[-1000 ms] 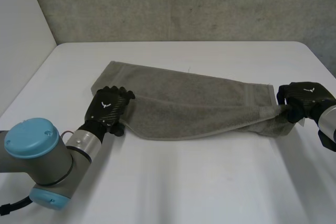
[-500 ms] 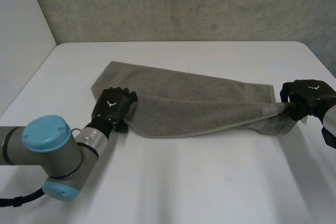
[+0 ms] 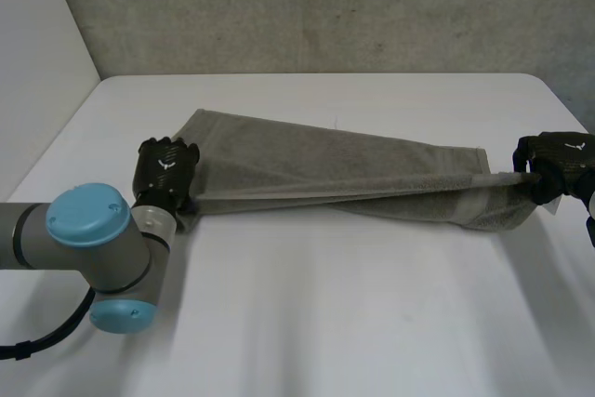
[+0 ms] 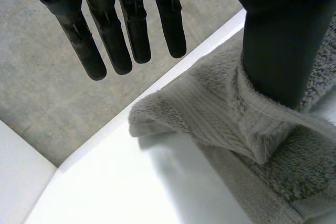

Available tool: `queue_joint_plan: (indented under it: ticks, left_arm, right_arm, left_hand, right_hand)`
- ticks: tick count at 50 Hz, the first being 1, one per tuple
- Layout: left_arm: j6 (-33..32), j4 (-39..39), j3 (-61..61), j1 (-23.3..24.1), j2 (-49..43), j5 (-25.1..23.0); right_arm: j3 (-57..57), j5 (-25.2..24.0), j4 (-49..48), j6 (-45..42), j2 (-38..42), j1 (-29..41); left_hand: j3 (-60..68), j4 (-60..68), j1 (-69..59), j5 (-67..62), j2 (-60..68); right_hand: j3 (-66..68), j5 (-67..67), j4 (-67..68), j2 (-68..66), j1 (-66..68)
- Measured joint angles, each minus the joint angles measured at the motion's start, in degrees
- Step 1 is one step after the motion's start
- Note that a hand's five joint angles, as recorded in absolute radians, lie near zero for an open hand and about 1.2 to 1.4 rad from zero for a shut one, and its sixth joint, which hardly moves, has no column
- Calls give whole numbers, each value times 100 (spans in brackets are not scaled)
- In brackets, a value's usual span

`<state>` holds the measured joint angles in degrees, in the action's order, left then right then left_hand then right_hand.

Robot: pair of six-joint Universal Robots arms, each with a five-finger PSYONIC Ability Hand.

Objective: Fold the towel.

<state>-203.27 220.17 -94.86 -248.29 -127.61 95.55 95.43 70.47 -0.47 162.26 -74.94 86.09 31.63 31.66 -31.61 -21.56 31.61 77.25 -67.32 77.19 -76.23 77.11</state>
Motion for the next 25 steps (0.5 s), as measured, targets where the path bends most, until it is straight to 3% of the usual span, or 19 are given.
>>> queue_joint_plan:
  ticks: [17,21,25]
  left_arm:
    - [-195,-14,-458,-176,654,-42]
    - [-238,-11,-614,-186,783,-69]
    - [-332,-23,-735,-226,837,-93]
  right_arm:
    - [-7,2,-47,-2,-12,-120]
    - [-7,8,-50,-1,-12,-123]
    - [-4,9,-51,-1,-12,-119]
  left_hand:
    - [116,111,-123,-77,119]
    - [706,703,-742,-664,739]
    - [2655,2660,-2654,-2635,2664]
  right_hand:
    - [0,0,0,0,22]
    - [0,0,0,0,22]
    - [0,0,0,0,22]
